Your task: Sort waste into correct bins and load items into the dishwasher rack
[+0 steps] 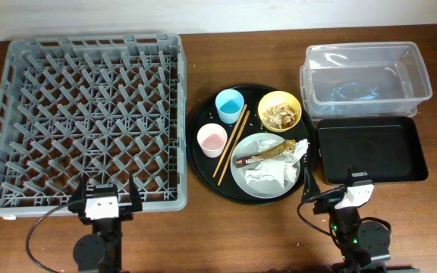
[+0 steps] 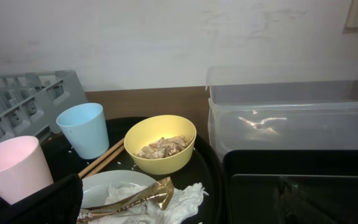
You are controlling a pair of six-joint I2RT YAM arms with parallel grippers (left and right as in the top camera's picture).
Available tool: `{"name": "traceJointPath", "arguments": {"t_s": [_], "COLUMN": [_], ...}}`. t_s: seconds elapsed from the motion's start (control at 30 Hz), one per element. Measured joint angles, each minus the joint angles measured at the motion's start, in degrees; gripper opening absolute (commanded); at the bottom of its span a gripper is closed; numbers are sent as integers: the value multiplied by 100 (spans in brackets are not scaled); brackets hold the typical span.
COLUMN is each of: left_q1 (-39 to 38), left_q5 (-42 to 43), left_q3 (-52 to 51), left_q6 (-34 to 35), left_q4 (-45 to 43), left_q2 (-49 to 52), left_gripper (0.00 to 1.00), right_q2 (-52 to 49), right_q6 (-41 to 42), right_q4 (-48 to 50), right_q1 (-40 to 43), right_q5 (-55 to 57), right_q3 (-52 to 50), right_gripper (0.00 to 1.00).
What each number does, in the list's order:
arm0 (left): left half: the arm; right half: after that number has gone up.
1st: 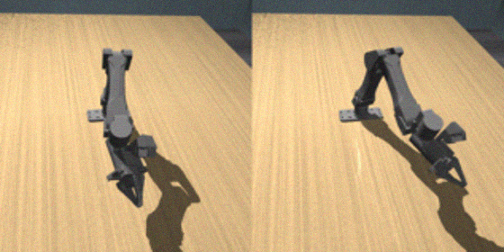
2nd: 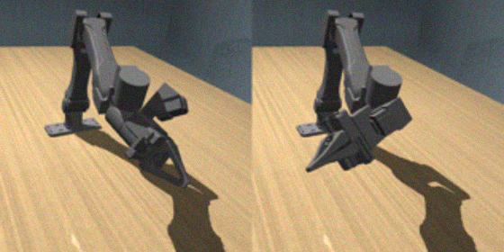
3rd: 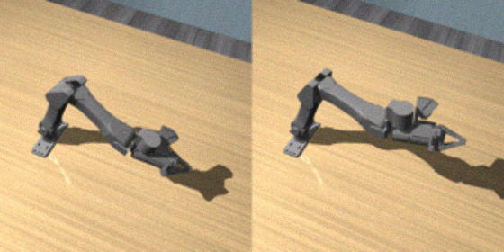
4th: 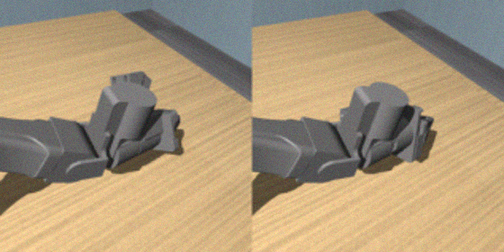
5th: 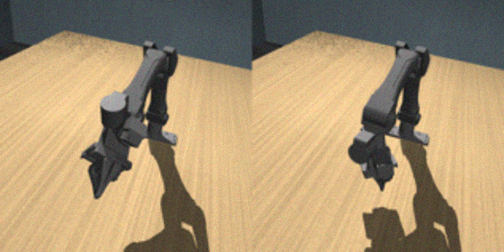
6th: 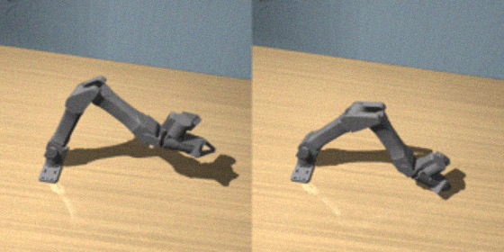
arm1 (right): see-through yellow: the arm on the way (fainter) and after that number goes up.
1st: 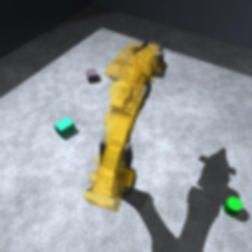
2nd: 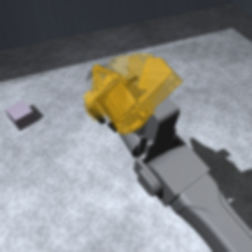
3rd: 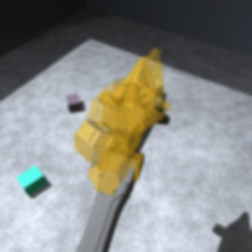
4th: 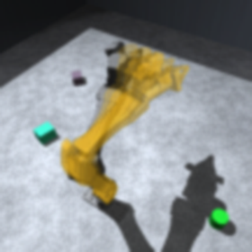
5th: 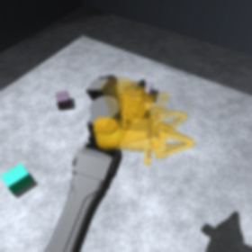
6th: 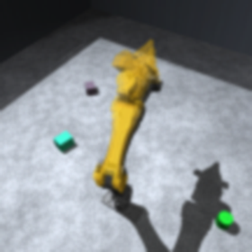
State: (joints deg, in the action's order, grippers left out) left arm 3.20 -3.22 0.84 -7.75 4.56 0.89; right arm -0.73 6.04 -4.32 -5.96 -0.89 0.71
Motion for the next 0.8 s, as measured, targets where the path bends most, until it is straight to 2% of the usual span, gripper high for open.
{"name": "traceJointPath", "arguments": {"t_s": [0.47,0.7,0.8], "left_q1": [0,0,0], "left_q5": [4,181,278], "left_q3": [-2,-15,13], "left_q6": [2,0,0], "left_q4": [-48,-907,-1014], "left_q2": [0,-4,-4], "left_gripper": [99,99,99], "right_q2": [0,0,0], "right_q6": [0,-42,-245], "right_q4": [4,140,142], "right_q1": [0,0,0], "right_q5": [2,199,321], "right_q3": [0,39,417], "right_gripper": [98,98,98]}}
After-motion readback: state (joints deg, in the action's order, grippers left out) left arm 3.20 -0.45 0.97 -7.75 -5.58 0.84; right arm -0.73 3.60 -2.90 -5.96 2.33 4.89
